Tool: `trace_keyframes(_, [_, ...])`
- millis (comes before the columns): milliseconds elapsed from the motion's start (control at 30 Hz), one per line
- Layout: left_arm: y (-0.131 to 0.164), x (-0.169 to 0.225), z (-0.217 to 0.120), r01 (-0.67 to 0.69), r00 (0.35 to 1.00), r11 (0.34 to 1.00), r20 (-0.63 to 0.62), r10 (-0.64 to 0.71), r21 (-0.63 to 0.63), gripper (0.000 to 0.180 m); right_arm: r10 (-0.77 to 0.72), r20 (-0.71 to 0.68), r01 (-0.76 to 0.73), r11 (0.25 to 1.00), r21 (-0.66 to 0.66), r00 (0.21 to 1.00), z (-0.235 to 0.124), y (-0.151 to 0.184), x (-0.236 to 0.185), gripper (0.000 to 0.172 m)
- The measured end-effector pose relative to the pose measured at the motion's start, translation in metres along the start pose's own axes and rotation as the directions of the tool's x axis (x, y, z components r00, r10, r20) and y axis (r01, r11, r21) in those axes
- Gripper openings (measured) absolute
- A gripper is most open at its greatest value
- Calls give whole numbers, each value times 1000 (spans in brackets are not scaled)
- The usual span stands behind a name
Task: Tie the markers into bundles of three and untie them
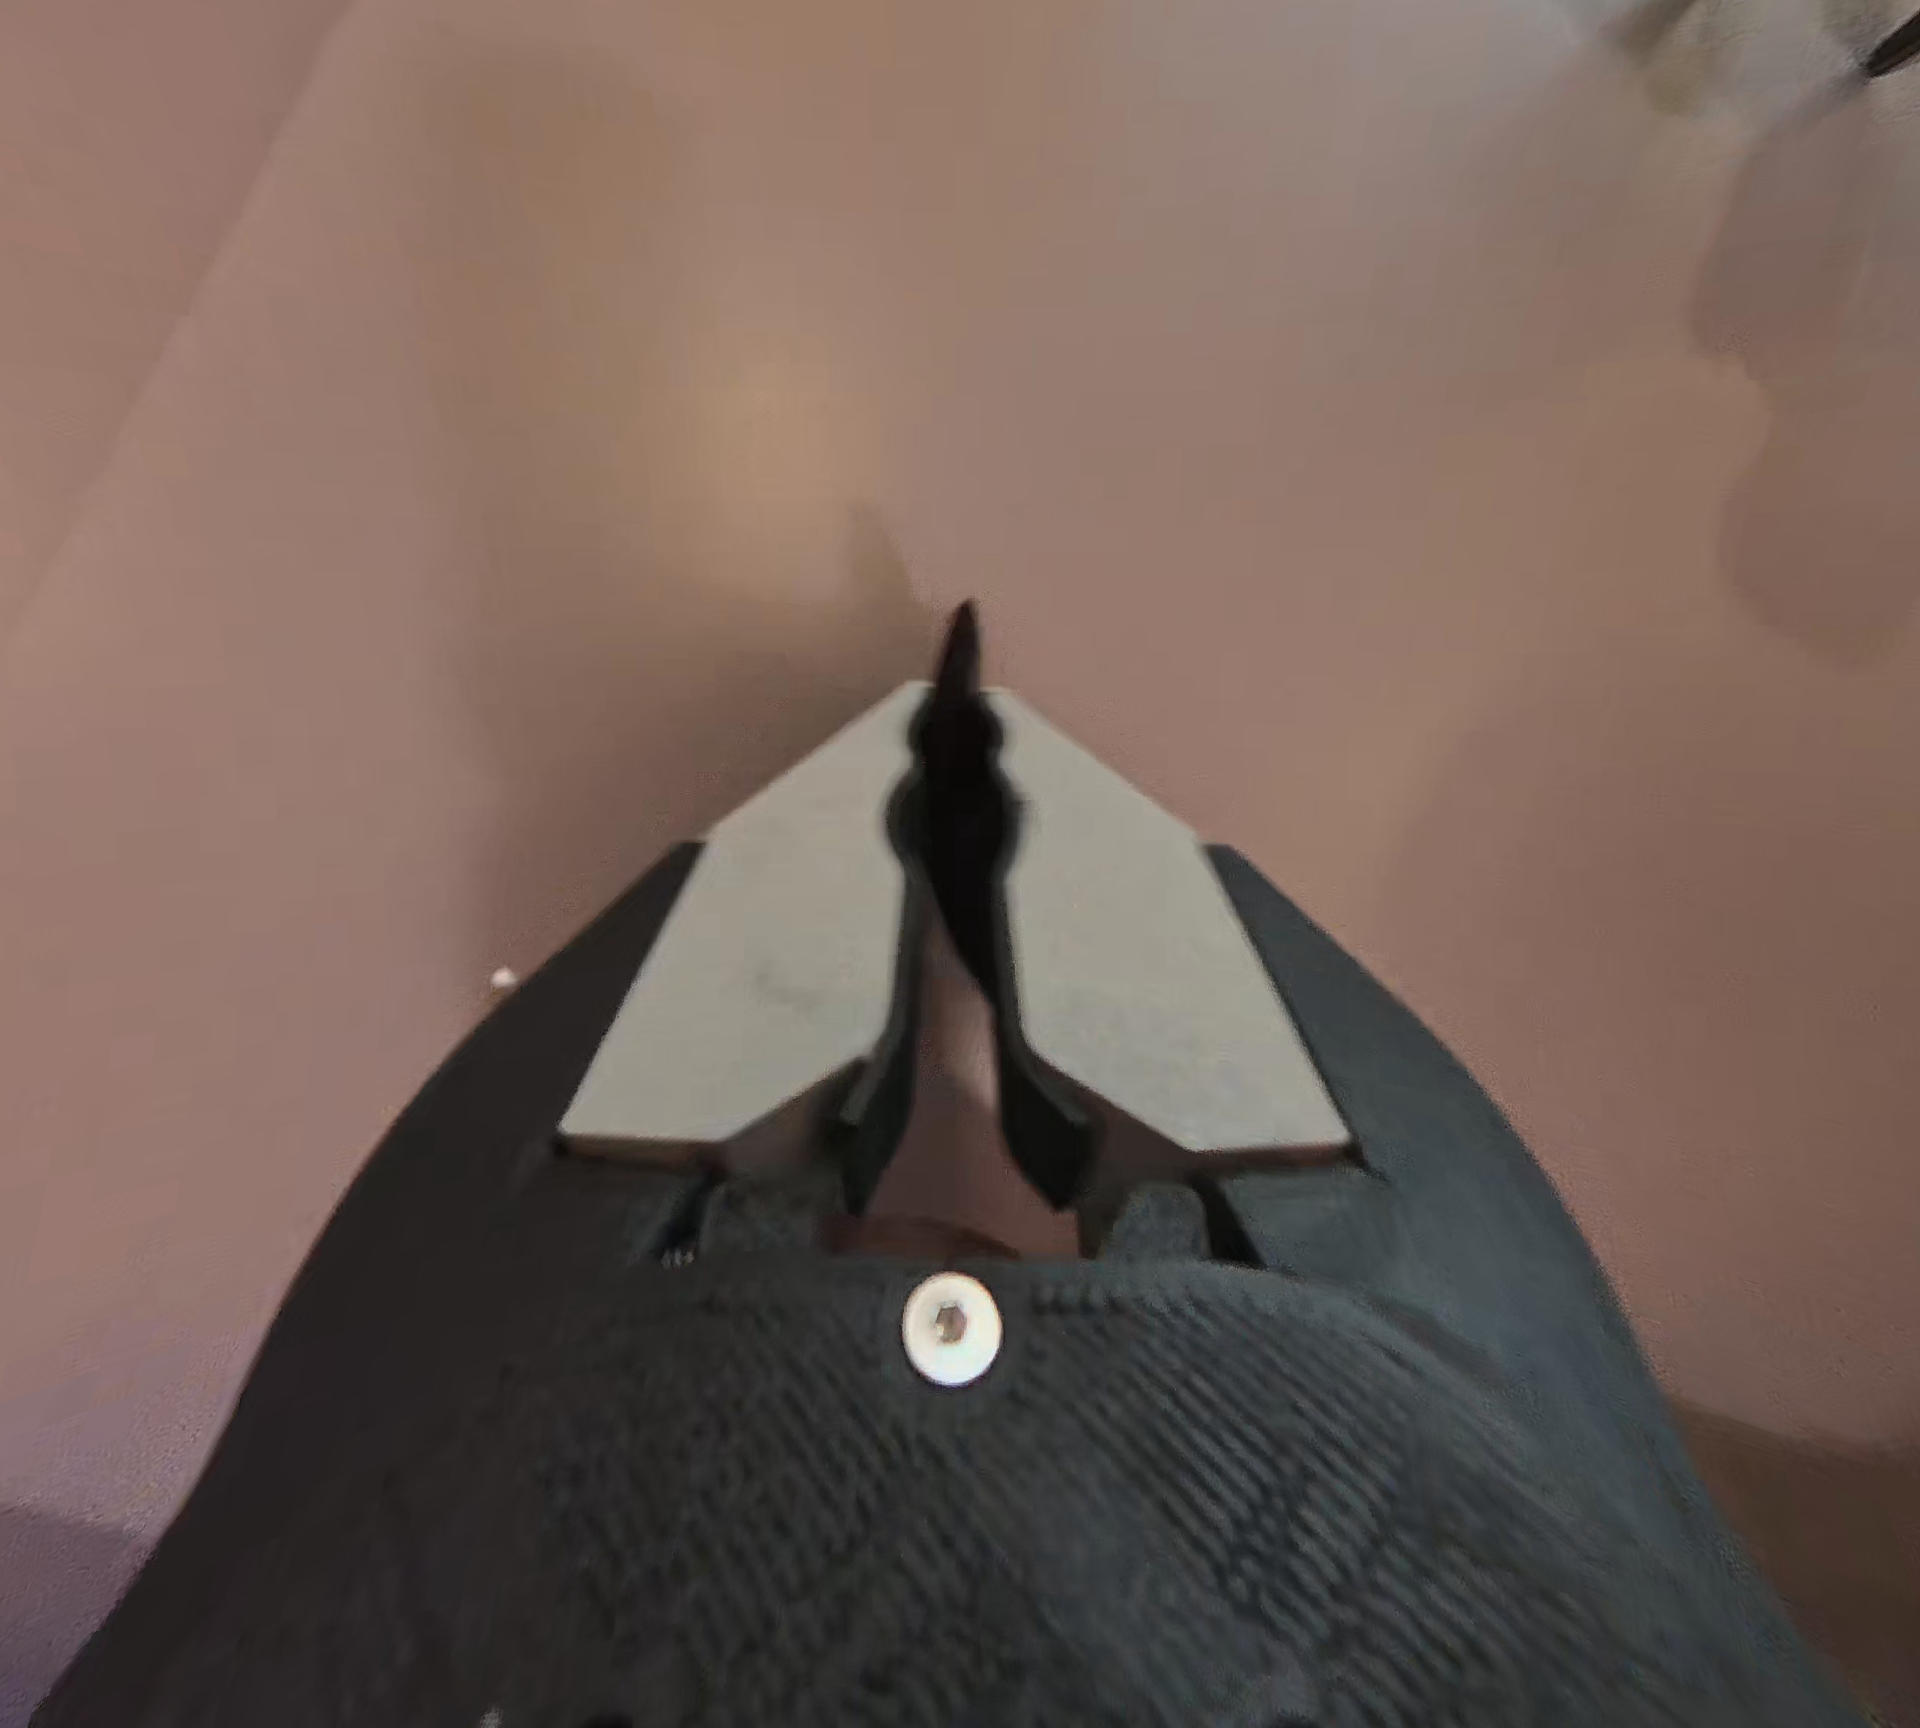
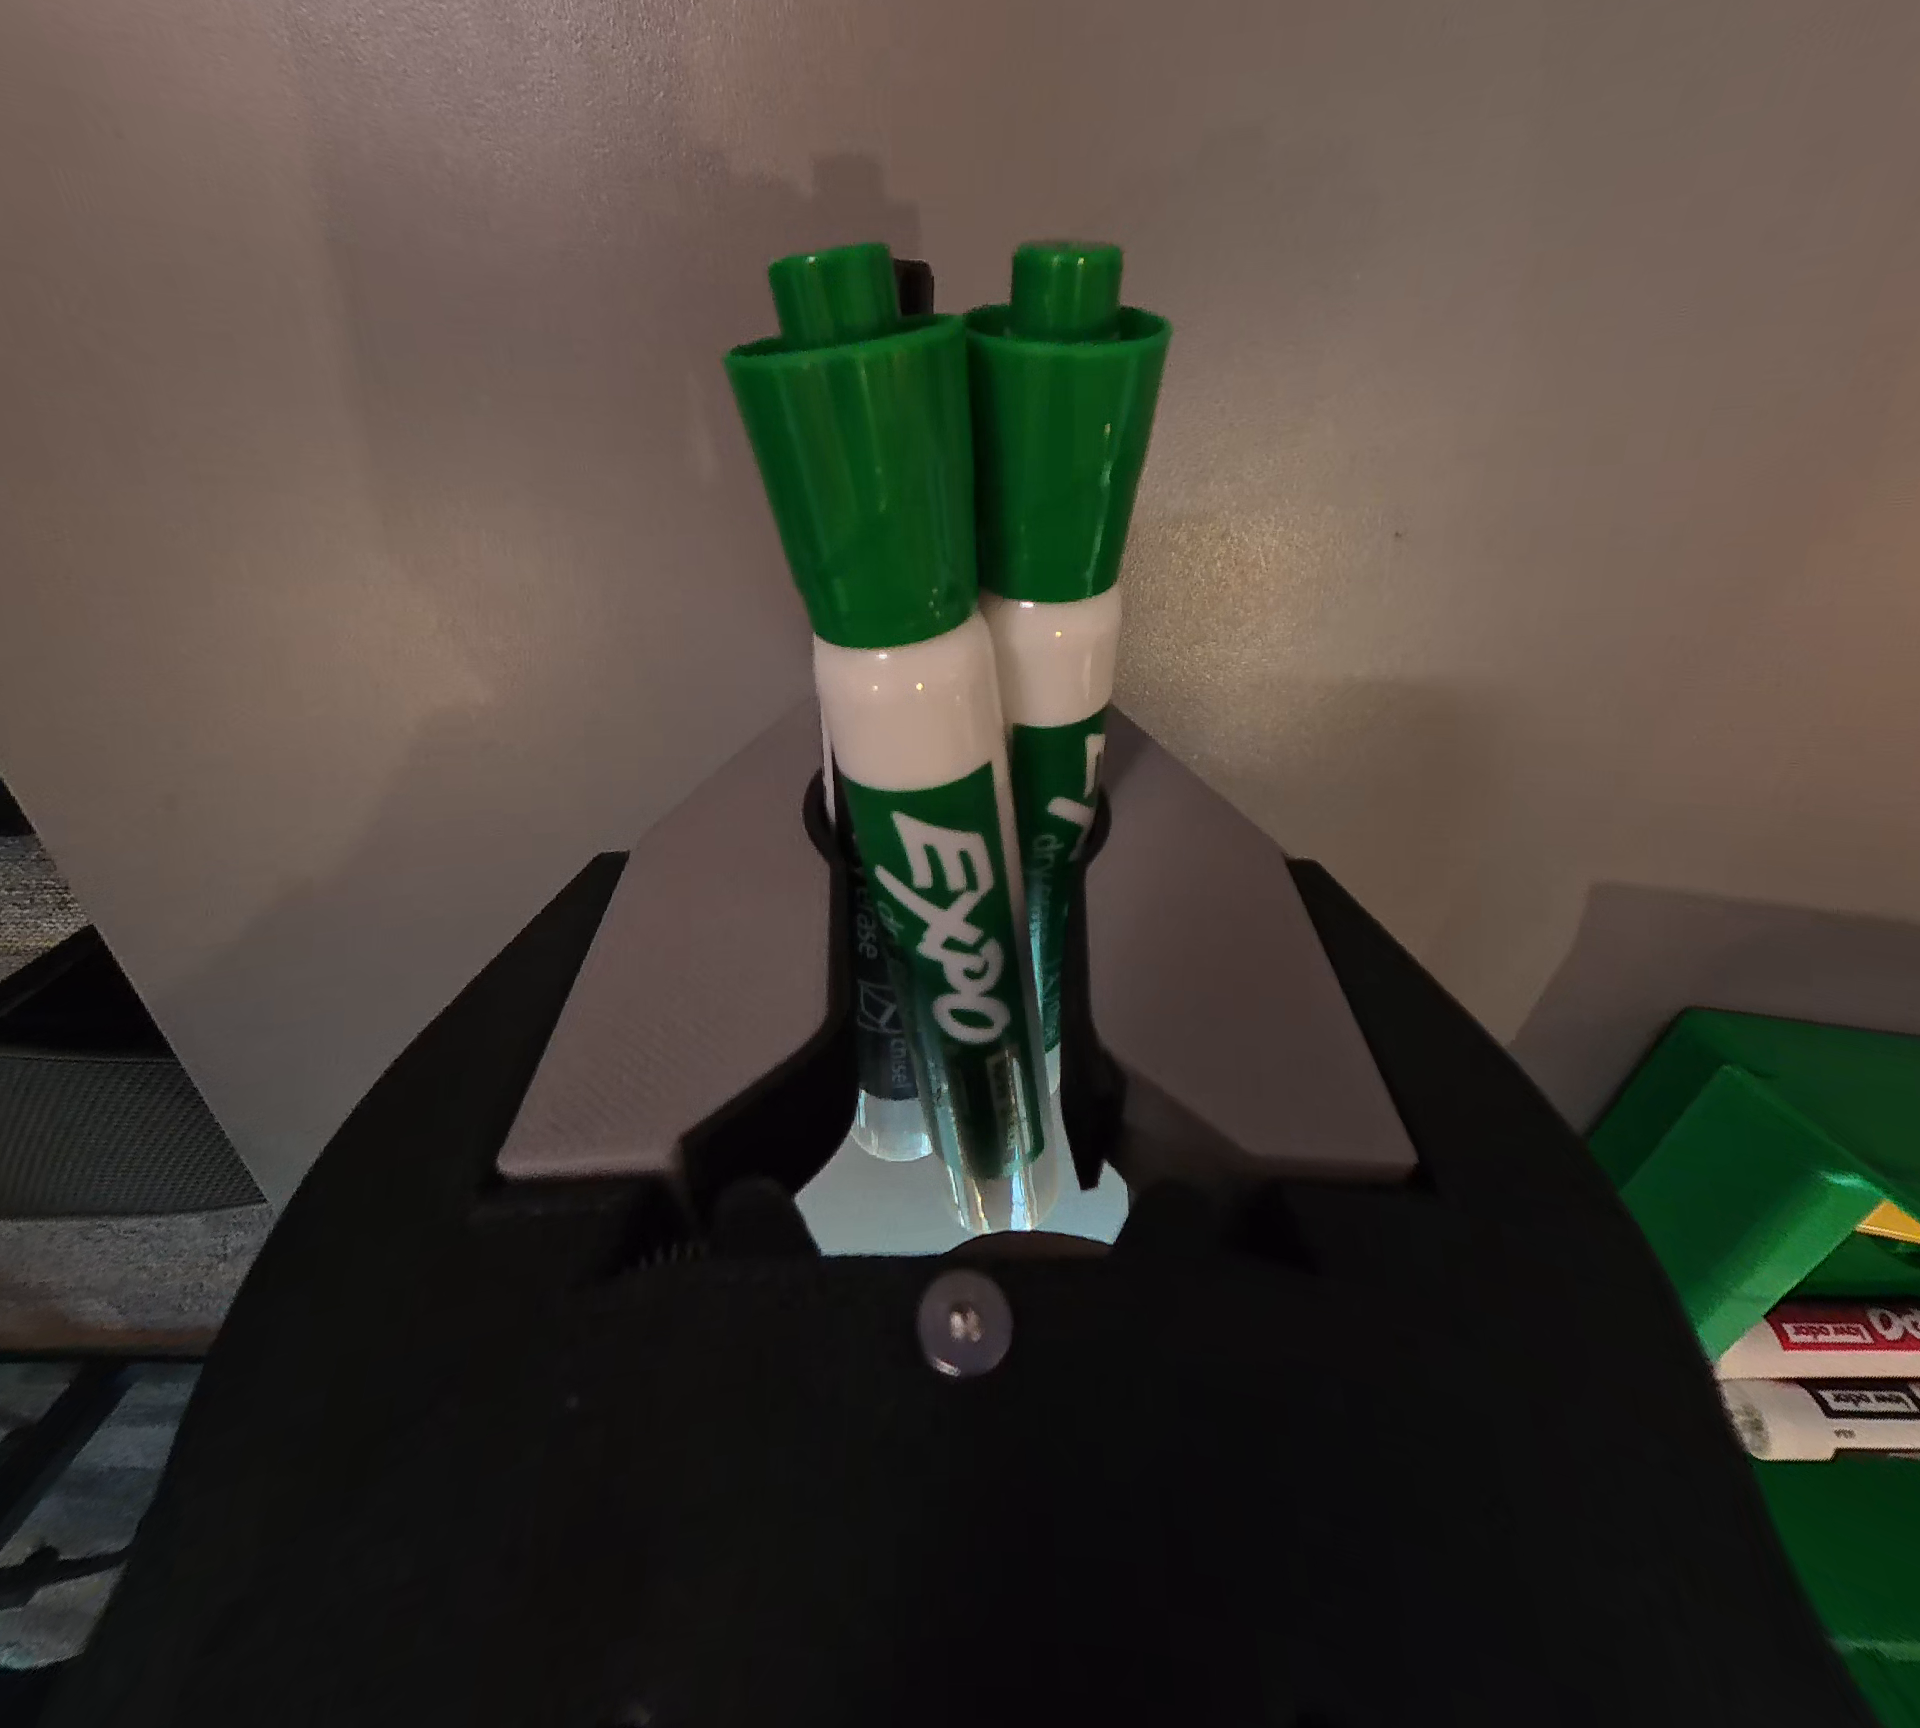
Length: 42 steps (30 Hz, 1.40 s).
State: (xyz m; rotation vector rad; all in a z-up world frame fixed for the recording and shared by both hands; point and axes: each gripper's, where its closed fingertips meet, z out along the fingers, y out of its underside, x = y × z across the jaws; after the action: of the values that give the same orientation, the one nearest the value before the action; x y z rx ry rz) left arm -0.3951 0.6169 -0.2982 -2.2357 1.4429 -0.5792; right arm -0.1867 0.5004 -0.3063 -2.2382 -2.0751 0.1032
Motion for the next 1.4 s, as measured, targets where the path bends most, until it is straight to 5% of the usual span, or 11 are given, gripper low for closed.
trace_keyframes(133, [-50,-16,-17,-114,974,978,215,75,175,0,-2,0,2,1000,9,1000,0,0,0,37])
trace_keyframes(233, [-91,-3,-49,-375,865,876,454,213,304,0,-3,2,3,1000,15,1000,0,0,0,37])
trace_keyframes(300, [-100,16,-63,-577,714,772,624,316,269,0,-4,1,4,1000,21,1000,0,0,0,37])
trace_keyframes(433, [-81,71,-54,-872,248,486,798,549,-63,0,-2,-1,2,999,34,1000,0,0,0,37])
trace_keyframes(533, [-49,100,-25,-899,151,407,759,634,-160,0,-1,-1,1,1000,31,1000,0,0,0,37])
trace_keyframes(667, [-26,96,-12,-870,231,476,744,627,-131,1,0,-1,0,1000,20,1000,0,0,0,37])
trace_keyframes(733, [-22,106,-9,-877,268,472,726,634,-88,29,1,-1,-1,1000,17,1000,0,0,-1,37])
trace_keyframes(1033, [-47,129,-37,-583,746,780,528,406,225,43,2,-1,-2,1000,13,1000,0,0,-1,37])
trace_keyframes(1167, [-40,139,-53,-216,969,920,185,162,327,40,3,-1,-3,1000,22,1000,0,0,-1,37])
trace_keyframes(1267, [-18,128,-55,-21,1000,970,20,17,244,39,4,-2,-4,1000,28,1000,0,0,-1,37])
trace_keyframes(1400, [27,91,-56,107,994,990,28,-110,93,40,9,-3,-9,999,46,1000,0,0,-2,37])
